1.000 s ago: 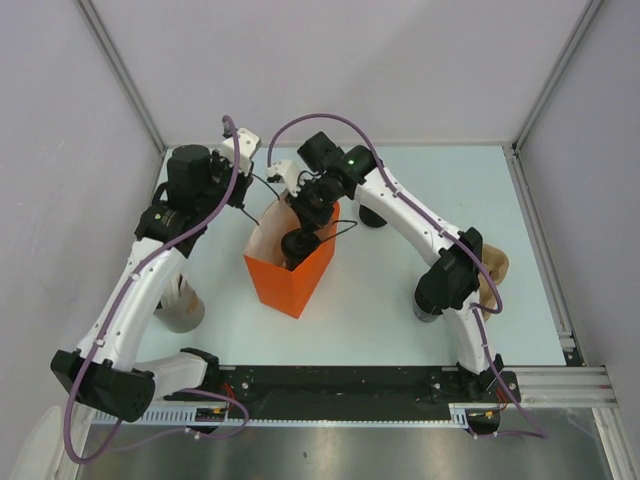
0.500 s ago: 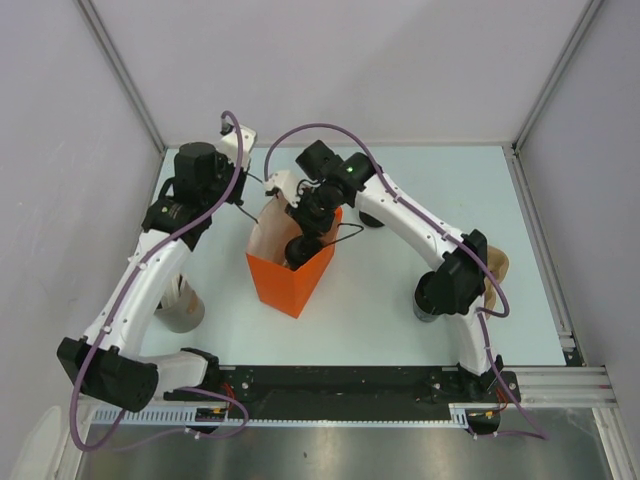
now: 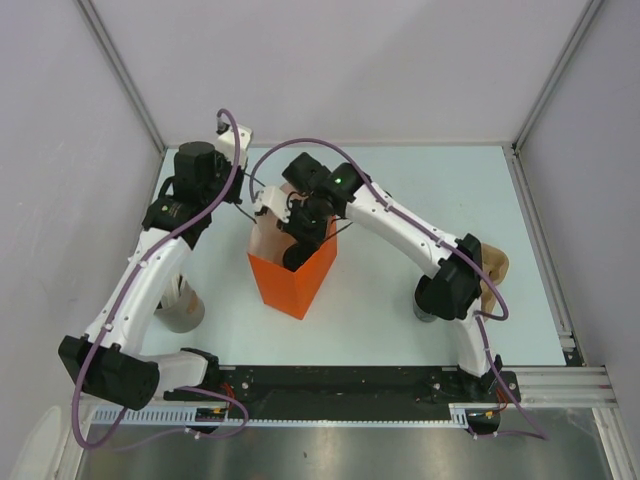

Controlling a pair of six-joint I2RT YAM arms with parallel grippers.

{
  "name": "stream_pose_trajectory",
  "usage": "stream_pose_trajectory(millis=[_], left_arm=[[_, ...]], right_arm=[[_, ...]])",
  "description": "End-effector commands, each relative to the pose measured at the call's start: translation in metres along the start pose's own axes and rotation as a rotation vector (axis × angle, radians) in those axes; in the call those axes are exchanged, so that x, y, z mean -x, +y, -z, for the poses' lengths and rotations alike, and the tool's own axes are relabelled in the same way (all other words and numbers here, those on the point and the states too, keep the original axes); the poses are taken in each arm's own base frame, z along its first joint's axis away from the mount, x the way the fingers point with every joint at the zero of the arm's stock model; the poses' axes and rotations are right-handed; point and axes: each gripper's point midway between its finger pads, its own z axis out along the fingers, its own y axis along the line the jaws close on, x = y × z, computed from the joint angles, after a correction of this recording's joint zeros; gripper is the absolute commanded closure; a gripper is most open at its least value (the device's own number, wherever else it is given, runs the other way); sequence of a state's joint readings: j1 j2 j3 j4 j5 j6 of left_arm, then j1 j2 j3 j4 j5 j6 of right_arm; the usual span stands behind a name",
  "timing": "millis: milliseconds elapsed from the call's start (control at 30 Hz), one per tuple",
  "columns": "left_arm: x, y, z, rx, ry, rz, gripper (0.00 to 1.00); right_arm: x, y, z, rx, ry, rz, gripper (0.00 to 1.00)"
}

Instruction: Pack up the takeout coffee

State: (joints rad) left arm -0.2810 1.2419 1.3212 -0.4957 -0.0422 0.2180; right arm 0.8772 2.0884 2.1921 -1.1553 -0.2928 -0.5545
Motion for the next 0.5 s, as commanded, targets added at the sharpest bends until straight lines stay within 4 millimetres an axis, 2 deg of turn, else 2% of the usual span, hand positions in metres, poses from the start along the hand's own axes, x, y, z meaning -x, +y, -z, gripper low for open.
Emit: stream_pose_trajectory(millis=[0, 267, 467], left_arm=[[0.009, 0.009, 0.005, 0.035, -0.032, 0.032, 0.80], [0.006, 0.018, 0.002, 0.072, -0.021, 0.048, 0.81], [0.007, 0.021, 0.004, 0.085, -0.031, 0.057, 0.82]], right_arm=[[-0.007, 0.006, 0.006, -0.001, 0.034, 0.045, 1.00], [-0.025, 0.012, -0.002, 0.017, 0.099, 0.053, 1.00], [-0.030, 0.018, -0.004, 0.030, 0.124, 0.059, 1.00]])
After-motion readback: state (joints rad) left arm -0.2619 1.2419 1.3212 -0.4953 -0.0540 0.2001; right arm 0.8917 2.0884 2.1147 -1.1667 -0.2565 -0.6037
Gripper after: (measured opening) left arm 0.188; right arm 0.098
